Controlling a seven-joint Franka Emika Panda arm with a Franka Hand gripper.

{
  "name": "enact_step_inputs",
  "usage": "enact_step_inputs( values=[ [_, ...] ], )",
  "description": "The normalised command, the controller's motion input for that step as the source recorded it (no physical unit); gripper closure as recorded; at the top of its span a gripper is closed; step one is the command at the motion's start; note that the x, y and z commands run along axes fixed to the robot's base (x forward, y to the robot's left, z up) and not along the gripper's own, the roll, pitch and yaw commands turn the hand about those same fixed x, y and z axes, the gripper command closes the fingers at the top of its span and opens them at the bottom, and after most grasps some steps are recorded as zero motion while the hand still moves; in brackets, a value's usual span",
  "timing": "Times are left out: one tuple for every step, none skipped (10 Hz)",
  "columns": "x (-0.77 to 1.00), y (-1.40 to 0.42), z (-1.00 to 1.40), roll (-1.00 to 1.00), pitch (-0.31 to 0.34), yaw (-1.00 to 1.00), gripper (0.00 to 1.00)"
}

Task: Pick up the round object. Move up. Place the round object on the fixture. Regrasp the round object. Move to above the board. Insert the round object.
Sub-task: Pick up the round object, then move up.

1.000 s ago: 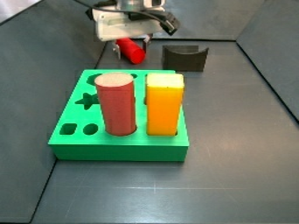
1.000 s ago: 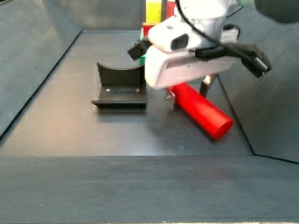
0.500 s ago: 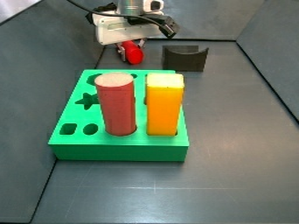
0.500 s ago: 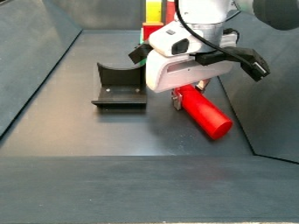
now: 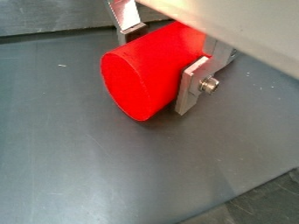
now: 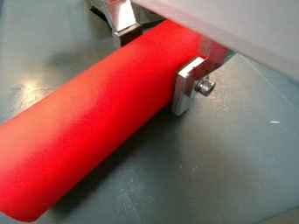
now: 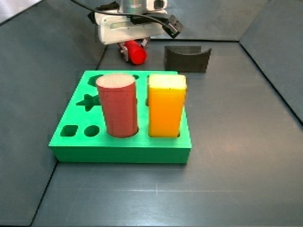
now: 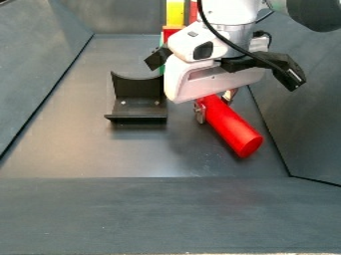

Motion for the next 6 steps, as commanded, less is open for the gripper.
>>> enact_step_inputs(
  values=[
    [0.00,0.00,0.00,0.00,0.000,0.00,1.00],
    [0.00,0.00,0.00,0.00,0.000,0.00,1.00],
    [0.00,0.00,0.00,0.00,0.000,0.00,1.00],
    [0.00,0.00,0.00,0.00,0.000,0.00,1.00],
    [0.00,0.00,0.83,0.00,0.000,0.00,1.00],
    [0.03,0.00,0.74,0.01,0.030,-0.03,1.00]
  ],
)
